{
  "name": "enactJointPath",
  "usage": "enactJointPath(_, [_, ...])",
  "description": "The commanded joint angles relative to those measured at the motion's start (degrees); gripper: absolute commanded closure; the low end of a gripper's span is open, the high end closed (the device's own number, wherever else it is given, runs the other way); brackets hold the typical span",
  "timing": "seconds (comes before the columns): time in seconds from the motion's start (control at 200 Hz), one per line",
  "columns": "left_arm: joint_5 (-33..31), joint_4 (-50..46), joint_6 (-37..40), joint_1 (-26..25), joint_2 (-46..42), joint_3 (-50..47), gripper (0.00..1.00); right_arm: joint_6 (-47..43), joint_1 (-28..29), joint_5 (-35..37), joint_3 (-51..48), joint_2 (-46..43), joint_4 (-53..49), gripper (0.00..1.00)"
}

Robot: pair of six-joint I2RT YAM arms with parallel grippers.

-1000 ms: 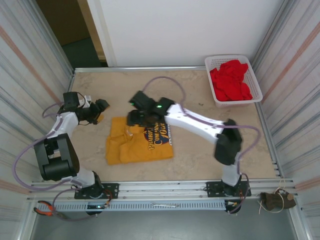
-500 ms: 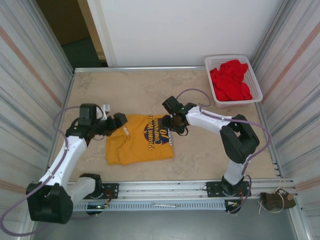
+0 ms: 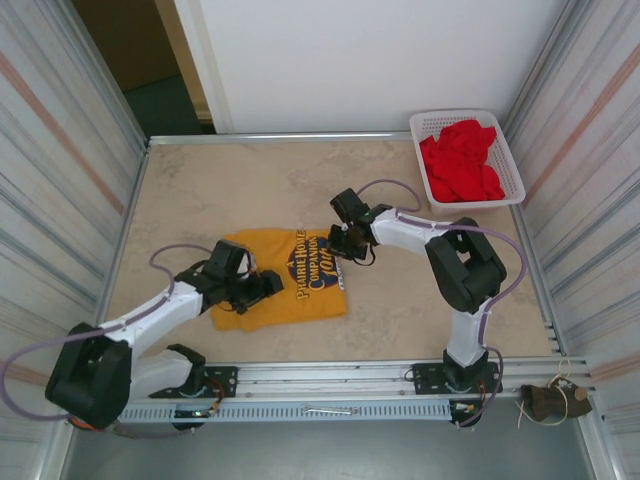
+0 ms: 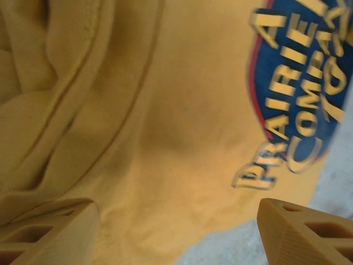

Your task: Fold the inside-out t-shirt

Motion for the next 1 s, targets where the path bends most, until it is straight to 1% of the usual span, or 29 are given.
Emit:
enactJointPath(0.0, [-3.0,3.8,-0.6,-0.3,3.2,0.2,0.24,2.3,-0.9,-1.0,-2.6,0.1,1.9,1.0])
enactJointPath(0.14, [-4.6,3.8,2.5,0.1,8.7,3.8,0.24,5.2,-1.7,3.0,-8.2,-4.4,1.4,1.0])
enactJointPath(0.255, [-3.4,4.5,6.5,1.7,15.6,9.1,0.24,11.4,-1.8,8.2,-17.2,-12.6,1.0,1.0])
enactJointPath(0.331, [-1.1,4.5,10.5,2.5,21.1,14.1,0.24,16.2,-0.3,11.9,-23.0,-18.9,-0.7,1.0])
enactJointPath(0.341, [-0.8,4.3,11.0,2.5,21.8,14.7,0.24,18.1,0.0,12.5,-23.8,-19.8,-1.0,1.0])
enactJointPath(0.431, [2.2,2.0,16.9,2.7,28.8,23.4,0.23,28.1,5.8,18.1,-30.2,-26.9,-5.4,1.0])
enactJointPath(0.531, [6.0,-1.0,21.6,2.6,35.7,33.0,0.23,41.0,17.1,22.6,-35.6,-32.7,-8.5,1.0])
enactJointPath(0.541, [6.4,-1.2,22.1,2.6,36.4,33.9,0.23,42.1,18.2,22.9,-36.0,-33.1,-8.6,0.99])
enactJointPath(0.561, [7.2,-1.8,22.9,2.6,37.5,35.6,0.23,44.4,20.4,23.4,-36.8,-33.7,-8.6,0.91])
enactJointPath(0.621, [8.9,-4.6,25.3,2.5,40.4,40.9,0.23,48.1,25.6,23.5,-37.6,-34.9,-8.5,0.61])
enactJointPath(0.641, [9.2,-5.8,26.1,2.6,41.1,42.6,0.23,48.4,26.9,23.6,-37.6,-35.3,-8.9,0.56])
enactJointPath(0.666, [9.3,-7.1,27.2,2.6,41.5,44.5,0.23,48.2,28.0,23.7,-36.9,-35.6,-9.6,0.52])
enactJointPath(0.721, [9.2,-9.7,29.2,2.7,40.8,47.5,0.22,45.2,28.7,23.8,-34.3,-36.8,-12.6,0.51])
enactJointPath(0.766, [9.2,-11.0,30.1,3.1,39.2,49.0,0.22,41.4,28.3,25.3,-31.1,-38.5,-16.1,0.51])
enactJointPath(0.812, [9.5,-12.1,30.1,4.1,36.7,49.6,0.22,35.8,26.6,26.2,-27.8,-40.4,-18.7,0.51])
enactJointPath(0.897, [8.7,-12.7,29.1,6.2,31.2,48.2,0.2,23.1,18.9,25.7,-22.6,-43.0,-21.2,0.51])
enactJointPath(0.952, [6.9,-14.1,27.9,7.4,28.0,46.5,0.17,13.0,11.8,23.4,-19.9,-43.7,-20.4,0.5])
enactJointPath(0.992, [5.6,-15.1,26.5,8.1,26.1,44.7,0.17,6.2,6.2,19.4,-18.7,-43.4,-17.6,0.42])
